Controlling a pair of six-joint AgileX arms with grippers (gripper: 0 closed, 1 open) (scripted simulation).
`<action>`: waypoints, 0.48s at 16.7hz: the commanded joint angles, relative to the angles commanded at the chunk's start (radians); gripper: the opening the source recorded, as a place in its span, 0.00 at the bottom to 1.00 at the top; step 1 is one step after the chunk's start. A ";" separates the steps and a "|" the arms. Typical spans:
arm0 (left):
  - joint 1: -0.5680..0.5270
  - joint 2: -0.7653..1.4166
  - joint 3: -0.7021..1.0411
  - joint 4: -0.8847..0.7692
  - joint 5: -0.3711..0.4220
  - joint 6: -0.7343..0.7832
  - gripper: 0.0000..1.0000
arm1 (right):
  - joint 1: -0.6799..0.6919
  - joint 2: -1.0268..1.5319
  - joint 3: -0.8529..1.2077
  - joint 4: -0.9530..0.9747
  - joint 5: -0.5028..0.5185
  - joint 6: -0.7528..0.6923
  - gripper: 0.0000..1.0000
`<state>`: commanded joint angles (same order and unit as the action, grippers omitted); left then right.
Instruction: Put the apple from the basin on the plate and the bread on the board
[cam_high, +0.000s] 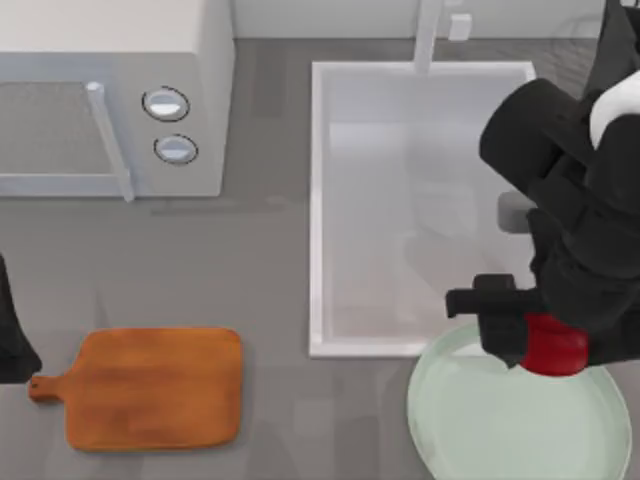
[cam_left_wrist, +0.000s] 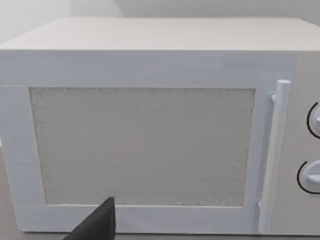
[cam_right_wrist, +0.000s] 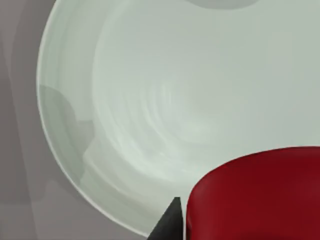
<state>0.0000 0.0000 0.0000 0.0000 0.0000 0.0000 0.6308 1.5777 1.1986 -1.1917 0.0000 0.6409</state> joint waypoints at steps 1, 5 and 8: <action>0.000 0.000 0.000 0.000 0.000 0.000 1.00 | 0.000 0.000 0.000 0.000 0.000 0.000 0.53; 0.000 0.000 0.000 0.000 0.000 0.000 1.00 | 0.000 0.000 0.000 0.000 0.000 0.000 0.83; 0.000 0.000 0.000 0.000 0.000 0.000 1.00 | 0.000 0.000 0.000 0.000 0.000 0.000 1.00</action>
<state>0.0000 0.0000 0.0000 0.0000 0.0000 0.0000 0.6308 1.5777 1.1986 -1.1917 0.0000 0.6409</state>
